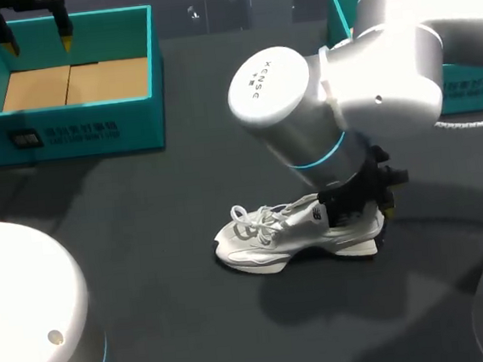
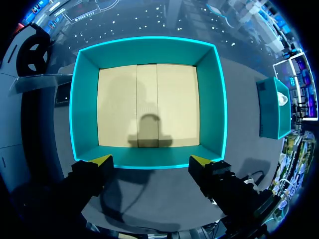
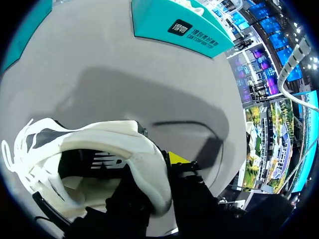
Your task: Take the shoe out of the shoebox, open the shoe tongue, remove and reinsert the insole, then place the shoe into the shoebox
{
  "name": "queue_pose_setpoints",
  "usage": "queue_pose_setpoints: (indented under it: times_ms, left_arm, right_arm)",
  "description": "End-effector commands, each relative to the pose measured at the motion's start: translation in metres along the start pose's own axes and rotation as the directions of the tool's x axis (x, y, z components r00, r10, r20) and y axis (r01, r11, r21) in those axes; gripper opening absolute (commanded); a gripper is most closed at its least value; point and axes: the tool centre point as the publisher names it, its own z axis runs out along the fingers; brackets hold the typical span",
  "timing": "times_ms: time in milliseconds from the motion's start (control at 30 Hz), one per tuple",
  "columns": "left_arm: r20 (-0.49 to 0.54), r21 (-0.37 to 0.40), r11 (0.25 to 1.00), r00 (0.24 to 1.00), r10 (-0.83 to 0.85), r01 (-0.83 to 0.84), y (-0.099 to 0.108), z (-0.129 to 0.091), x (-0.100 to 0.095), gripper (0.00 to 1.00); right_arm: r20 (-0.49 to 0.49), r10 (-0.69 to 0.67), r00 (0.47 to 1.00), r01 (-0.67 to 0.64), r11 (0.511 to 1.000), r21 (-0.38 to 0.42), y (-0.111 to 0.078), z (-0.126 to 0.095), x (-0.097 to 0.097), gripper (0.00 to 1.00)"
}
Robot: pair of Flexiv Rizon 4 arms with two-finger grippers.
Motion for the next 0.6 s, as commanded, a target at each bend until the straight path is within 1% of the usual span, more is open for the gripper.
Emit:
queue_pose_setpoints:
  times_ms: [33,200,333,400,600]
  left_arm:
    - [-0.001,0.001,1.000,1.000,0.000,0.000,0.0008,0.0000,-0.0003,1.00]
    - [-0.001,0.001,1.000,1.000,0.000,0.000,0.0008,0.0000,-0.0003,1.00]
    - [-0.001,0.001,1.000,1.000,0.000,0.000,0.0008,0.0000,-0.0003,1.00]
    - [-0.001,0.001,1.000,1.000,0.000,0.000,0.0008,0.0000,-0.0003,1.00]
    - [-0.001,0.001,1.000,1.000,0.000,0.000,0.0008,0.0000,-0.0003,1.00]
  right_arm:
    - [0.004,-0.001,1.000,0.001,1.000,0.004,-0.0003,0.0004,0.0056,0.00]
    - [-0.016,-0.008,1.000,0.009,1.000,0.012,-0.0008,0.0016,0.0076,0.00]
    - [-0.058,-0.013,0.998,0.014,1.000,0.023,-0.0004,0.0005,0.0075,0.00]
    - [-0.064,-0.013,0.998,0.015,1.000,0.025,-0.0001,0.0005,0.0068,0.00]
    - [-0.083,-0.018,0.996,0.022,0.999,0.044,0.0006,0.0070,0.0092,0.00]
